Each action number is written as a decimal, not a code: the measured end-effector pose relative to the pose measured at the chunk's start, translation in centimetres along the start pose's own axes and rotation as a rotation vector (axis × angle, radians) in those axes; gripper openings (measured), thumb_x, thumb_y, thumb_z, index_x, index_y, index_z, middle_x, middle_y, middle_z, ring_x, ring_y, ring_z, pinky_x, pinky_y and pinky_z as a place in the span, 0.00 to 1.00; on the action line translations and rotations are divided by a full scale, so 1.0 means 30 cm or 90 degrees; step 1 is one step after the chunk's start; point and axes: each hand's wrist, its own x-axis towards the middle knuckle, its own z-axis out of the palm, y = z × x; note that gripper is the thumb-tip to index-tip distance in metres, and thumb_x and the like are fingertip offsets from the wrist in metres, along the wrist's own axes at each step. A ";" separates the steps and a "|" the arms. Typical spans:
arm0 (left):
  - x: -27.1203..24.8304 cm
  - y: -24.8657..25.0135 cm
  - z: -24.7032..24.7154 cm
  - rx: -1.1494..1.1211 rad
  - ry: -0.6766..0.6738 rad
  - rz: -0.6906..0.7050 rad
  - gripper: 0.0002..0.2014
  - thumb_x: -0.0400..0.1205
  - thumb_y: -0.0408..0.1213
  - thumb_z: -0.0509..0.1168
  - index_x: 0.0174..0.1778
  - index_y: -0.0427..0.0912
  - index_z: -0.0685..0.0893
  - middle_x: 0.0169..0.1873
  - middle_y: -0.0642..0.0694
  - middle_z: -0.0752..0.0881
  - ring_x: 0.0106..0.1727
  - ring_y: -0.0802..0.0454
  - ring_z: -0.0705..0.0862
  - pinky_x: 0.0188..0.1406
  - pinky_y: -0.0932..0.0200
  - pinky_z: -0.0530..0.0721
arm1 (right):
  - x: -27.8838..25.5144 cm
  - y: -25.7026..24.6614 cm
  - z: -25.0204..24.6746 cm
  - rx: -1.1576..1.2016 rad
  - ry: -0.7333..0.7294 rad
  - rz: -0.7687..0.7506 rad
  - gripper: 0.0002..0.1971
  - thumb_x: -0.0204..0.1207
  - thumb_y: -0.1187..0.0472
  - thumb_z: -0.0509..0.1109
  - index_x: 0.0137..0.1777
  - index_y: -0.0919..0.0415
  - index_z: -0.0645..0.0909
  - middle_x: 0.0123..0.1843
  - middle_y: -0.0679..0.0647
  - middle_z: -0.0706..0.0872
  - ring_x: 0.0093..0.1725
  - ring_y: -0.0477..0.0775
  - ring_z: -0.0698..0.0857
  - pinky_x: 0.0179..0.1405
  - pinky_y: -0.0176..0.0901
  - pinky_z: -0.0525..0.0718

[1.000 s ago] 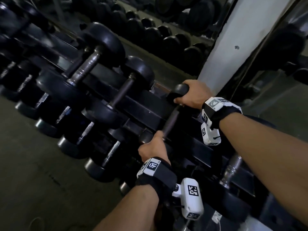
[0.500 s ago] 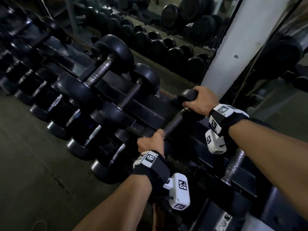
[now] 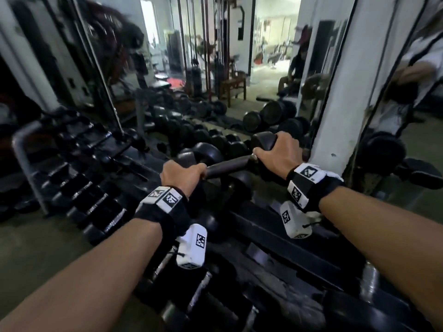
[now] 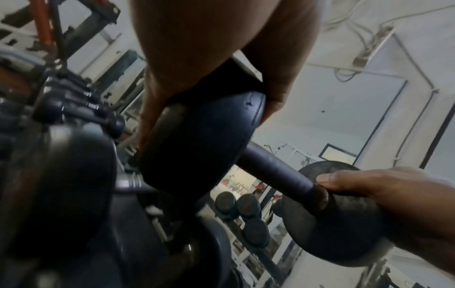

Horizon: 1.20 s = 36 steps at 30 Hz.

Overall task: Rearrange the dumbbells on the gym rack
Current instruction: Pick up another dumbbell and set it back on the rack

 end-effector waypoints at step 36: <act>1.301 -0.278 -0.541 -0.030 0.016 -0.094 0.16 0.61 0.43 0.77 0.34 0.33 0.85 0.35 0.40 0.88 0.40 0.40 0.88 0.43 0.49 0.90 | 0.475 -0.907 1.093 -0.090 -0.087 -0.107 0.23 0.69 0.46 0.79 0.54 0.64 0.83 0.55 0.64 0.89 0.57 0.68 0.87 0.47 0.49 0.79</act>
